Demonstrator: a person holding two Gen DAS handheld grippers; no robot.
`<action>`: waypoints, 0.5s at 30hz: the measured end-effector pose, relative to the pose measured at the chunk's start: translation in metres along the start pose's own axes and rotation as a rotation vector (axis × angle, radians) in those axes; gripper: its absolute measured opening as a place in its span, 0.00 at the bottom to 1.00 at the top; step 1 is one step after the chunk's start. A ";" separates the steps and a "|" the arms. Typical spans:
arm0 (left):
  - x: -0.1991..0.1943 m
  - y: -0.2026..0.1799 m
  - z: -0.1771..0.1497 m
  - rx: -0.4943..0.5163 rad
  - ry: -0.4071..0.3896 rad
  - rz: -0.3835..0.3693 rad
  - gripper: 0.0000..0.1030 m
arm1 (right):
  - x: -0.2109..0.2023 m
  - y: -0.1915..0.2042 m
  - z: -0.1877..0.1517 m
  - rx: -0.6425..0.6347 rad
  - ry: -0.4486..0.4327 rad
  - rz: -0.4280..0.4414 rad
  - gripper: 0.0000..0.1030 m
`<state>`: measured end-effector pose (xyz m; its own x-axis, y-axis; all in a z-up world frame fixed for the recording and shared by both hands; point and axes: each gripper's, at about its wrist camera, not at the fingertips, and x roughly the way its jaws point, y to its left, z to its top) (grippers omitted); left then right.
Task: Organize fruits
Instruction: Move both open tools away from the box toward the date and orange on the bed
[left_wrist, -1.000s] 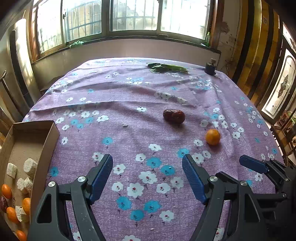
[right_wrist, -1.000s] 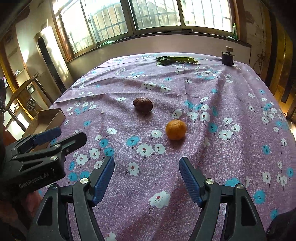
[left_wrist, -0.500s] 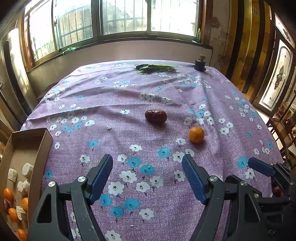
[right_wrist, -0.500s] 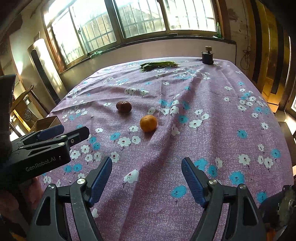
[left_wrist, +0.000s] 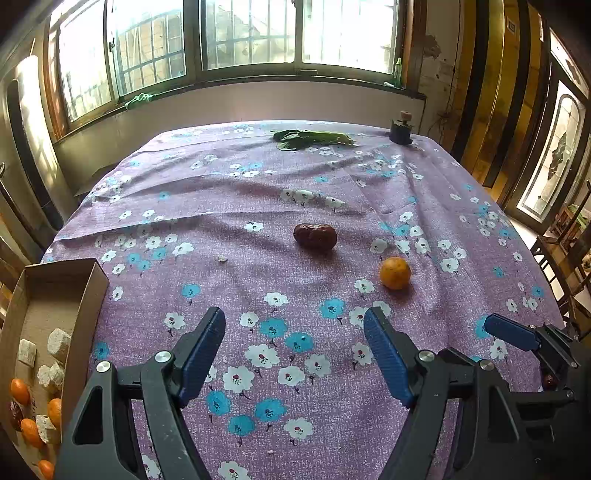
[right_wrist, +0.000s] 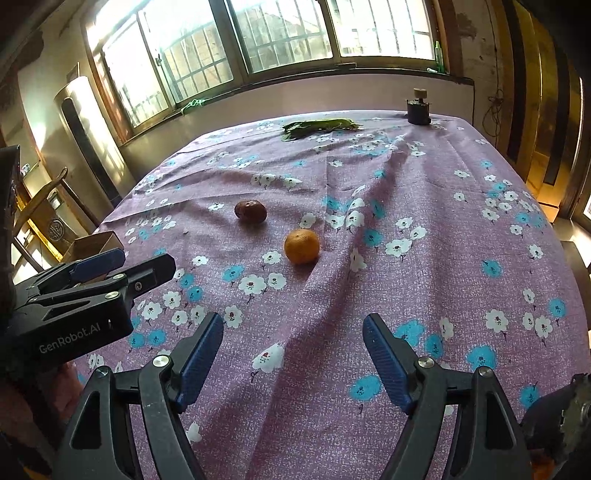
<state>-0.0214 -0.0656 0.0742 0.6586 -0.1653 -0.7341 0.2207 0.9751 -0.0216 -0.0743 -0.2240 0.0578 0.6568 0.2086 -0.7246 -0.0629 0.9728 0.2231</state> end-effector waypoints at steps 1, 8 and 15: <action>0.001 0.002 0.001 -0.002 0.001 0.001 0.74 | 0.001 0.001 0.001 -0.003 0.002 0.000 0.80; 0.009 0.013 0.008 -0.036 0.015 -0.005 0.74 | 0.011 0.008 0.009 -0.025 0.018 0.006 0.80; 0.027 0.008 0.017 -0.032 0.059 -0.029 0.74 | 0.020 -0.018 0.022 0.024 0.012 -0.040 0.80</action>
<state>0.0099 -0.0649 0.0657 0.6082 -0.1855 -0.7718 0.2153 0.9744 -0.0645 -0.0433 -0.2394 0.0536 0.6492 0.1714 -0.7411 -0.0186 0.9776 0.2098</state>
